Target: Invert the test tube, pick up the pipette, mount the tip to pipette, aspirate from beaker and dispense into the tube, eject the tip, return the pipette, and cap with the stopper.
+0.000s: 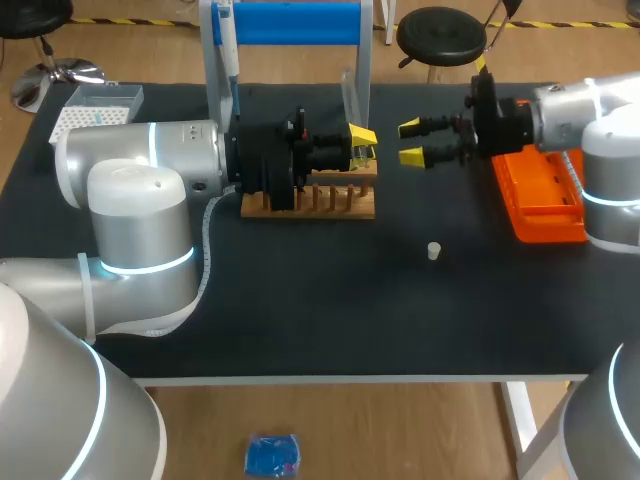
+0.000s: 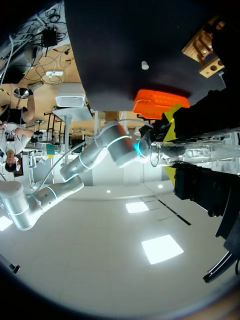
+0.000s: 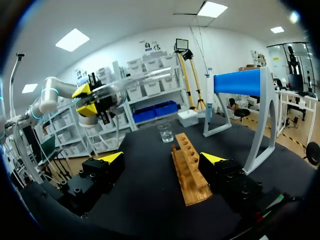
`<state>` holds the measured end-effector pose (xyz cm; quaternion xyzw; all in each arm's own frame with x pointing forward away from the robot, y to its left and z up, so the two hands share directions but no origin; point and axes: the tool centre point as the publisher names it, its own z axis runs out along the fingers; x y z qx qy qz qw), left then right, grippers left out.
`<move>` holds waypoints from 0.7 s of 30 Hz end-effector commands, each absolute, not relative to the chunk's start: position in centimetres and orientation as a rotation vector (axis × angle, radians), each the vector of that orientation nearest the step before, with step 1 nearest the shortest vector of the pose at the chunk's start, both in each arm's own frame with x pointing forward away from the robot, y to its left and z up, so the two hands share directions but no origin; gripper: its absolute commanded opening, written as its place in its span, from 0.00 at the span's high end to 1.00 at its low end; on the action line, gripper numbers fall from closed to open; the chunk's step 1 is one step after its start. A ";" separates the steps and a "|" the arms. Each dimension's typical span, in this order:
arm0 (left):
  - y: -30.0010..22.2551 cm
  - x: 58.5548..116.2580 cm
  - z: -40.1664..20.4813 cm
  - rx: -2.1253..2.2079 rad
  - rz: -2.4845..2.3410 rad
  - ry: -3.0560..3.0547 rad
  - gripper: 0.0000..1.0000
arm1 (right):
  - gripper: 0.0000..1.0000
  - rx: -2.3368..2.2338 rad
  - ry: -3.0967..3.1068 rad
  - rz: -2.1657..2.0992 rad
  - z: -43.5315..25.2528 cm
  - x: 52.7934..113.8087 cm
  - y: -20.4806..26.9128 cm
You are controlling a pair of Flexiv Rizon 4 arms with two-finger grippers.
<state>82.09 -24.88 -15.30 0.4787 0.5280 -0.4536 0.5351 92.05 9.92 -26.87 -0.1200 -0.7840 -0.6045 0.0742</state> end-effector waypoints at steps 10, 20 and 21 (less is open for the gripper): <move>-25.0 82.0 -15.4 1.136 -1.077 1.255 1.00 | 0.00 -0.193 -2.509 -1.735 -29.9 94.4 9.5; -25.0 82.0 -15.4 1.136 -1.077 1.255 1.00 | 0.00 -0.002 -2.587 -1.819 -31.0 95.1 10.4; -25.0 82.0 -15.4 1.136 -1.077 1.255 1.00 | 0.00 0.030 -2.598 -1.819 -31.0 95.1 10.4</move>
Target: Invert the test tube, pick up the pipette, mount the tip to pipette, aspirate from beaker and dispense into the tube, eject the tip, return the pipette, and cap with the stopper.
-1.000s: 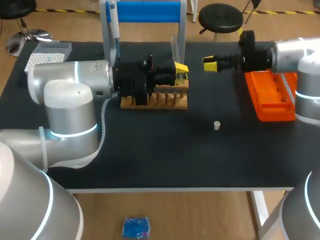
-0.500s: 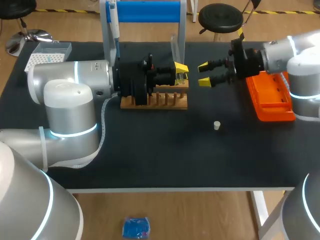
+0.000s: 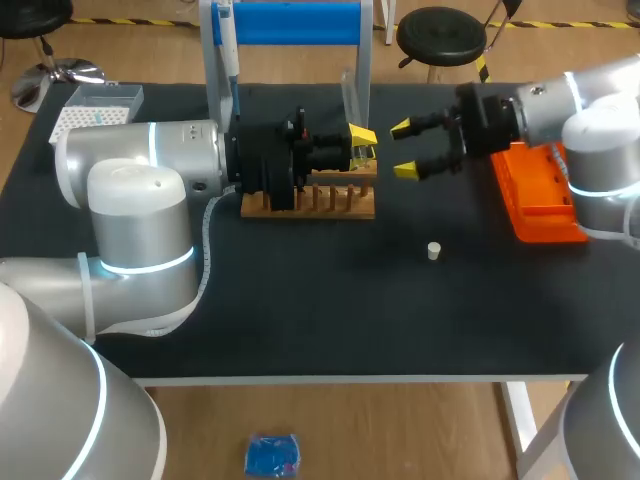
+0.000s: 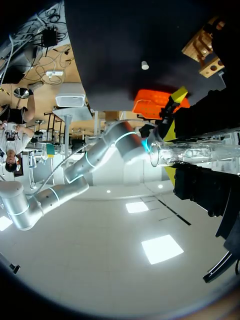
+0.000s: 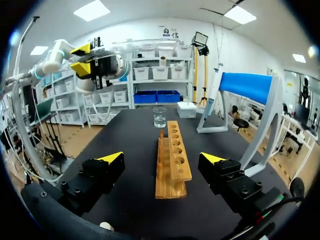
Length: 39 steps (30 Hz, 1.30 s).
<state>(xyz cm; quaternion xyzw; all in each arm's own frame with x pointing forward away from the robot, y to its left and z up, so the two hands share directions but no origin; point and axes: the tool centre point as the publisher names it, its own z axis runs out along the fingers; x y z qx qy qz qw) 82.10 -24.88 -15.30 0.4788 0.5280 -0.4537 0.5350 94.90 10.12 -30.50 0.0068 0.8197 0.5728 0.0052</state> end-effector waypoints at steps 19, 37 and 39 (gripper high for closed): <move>-25.0 82.0 -15.4 1.136 -1.077 1.255 1.00 | 0.00 -0.088 2.543 1.743 -31.5 94.6 9.6; -25.7 82.2 -11.8 1.123 -1.264 1.400 1.00 | 0.00 -0.088 2.543 1.743 -31.5 94.6 9.6; -25.7 82.3 -11.3 1.089 -1.306 1.467 1.00 | 0.00 -0.088 2.543 1.743 -31.5 94.6 9.6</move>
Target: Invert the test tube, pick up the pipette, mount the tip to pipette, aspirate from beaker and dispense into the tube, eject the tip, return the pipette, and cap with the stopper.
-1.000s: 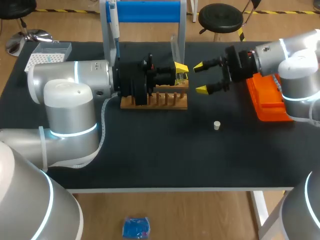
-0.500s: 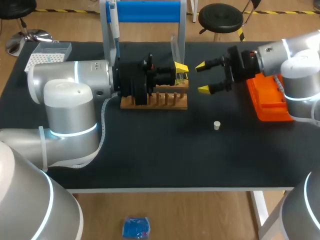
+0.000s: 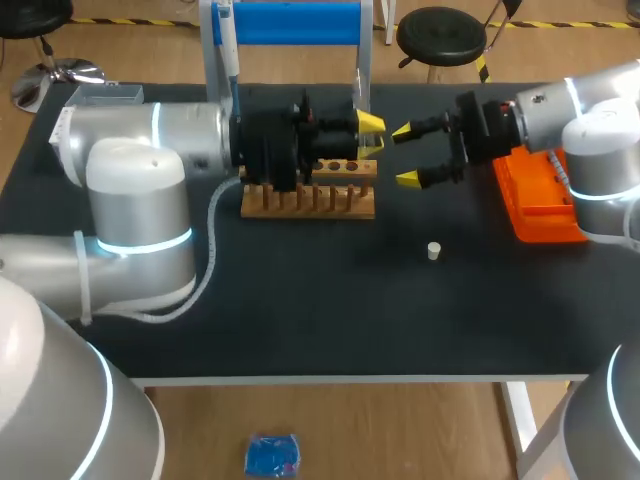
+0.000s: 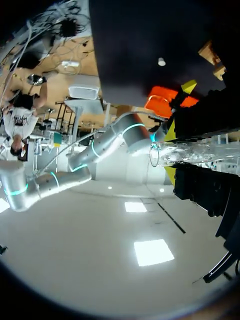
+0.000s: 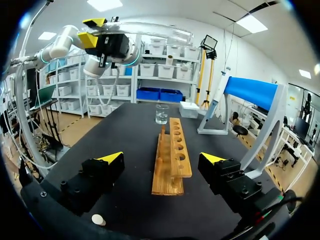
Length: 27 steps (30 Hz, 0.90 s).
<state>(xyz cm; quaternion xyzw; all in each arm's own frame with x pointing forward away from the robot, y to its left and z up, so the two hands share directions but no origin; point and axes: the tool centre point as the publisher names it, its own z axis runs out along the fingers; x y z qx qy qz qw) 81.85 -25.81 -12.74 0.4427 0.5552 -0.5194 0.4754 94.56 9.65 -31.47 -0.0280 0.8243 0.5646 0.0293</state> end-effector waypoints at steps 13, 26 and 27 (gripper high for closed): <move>-25.9 82.6 -10.6 0.865 -1.398 1.881 1.00 | 0.00 -0.088 2.543 1.743 -31.5 94.6 9.6; -25.7 82.7 -11.1 0.735 -1.587 1.968 1.00 | 0.00 -0.088 2.543 1.743 -31.5 94.6 9.6; -25.7 82.7 -11.1 0.735 -1.587 1.968 1.00 | 0.00 -0.088 2.543 1.743 -31.5 94.6 9.6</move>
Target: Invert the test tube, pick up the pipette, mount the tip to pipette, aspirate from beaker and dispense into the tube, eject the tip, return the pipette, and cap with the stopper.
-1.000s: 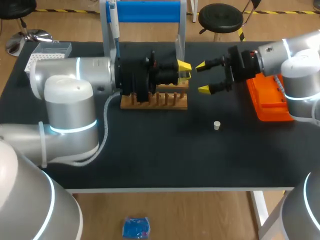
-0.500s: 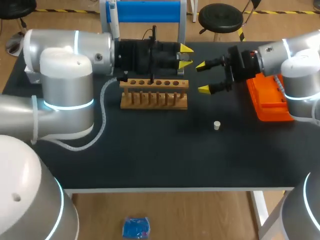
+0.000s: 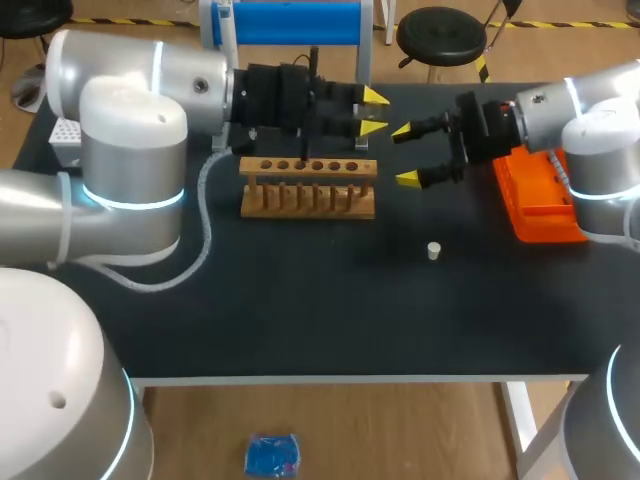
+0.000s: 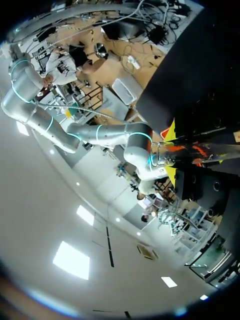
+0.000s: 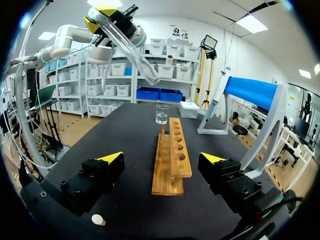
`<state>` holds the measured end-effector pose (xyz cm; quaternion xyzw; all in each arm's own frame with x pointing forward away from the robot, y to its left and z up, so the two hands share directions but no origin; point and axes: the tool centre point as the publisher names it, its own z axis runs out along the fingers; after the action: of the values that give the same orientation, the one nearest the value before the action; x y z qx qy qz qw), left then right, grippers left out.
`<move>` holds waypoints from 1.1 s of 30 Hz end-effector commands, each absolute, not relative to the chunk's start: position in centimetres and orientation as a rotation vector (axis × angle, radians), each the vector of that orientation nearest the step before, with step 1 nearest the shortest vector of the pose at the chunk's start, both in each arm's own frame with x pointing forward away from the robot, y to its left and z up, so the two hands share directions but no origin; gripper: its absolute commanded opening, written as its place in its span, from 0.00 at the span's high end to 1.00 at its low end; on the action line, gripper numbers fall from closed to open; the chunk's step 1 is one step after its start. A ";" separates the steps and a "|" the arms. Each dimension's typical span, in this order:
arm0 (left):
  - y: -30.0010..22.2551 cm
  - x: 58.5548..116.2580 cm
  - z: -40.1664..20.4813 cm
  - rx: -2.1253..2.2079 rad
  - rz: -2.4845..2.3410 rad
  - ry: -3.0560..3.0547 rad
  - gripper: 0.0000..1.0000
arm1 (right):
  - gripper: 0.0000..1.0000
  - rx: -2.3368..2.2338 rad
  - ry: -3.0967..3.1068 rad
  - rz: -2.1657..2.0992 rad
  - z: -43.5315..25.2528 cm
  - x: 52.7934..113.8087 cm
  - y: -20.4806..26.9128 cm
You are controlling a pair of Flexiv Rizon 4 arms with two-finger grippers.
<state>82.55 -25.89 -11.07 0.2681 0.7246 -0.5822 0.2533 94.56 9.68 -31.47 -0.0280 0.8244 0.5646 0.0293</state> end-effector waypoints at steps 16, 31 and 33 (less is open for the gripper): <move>-25.7 82.7 -11.1 0.735 -1.587 1.968 1.00 | 0.00 -0.088 2.543 1.743 -31.5 94.6 9.6; -24.6 84.6 -9.9 0.332 -1.594 2.279 1.00 | 0.00 -0.088 2.543 1.743 -31.5 94.6 9.6; -24.5 84.8 -10.0 0.301 -1.608 2.279 1.00 | 0.00 -0.088 2.543 1.743 -31.5 94.6 9.6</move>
<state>84.71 -24.05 -10.23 0.1142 0.7947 -0.5720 0.1678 94.56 9.69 -31.46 -0.0281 0.8244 0.5646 0.0292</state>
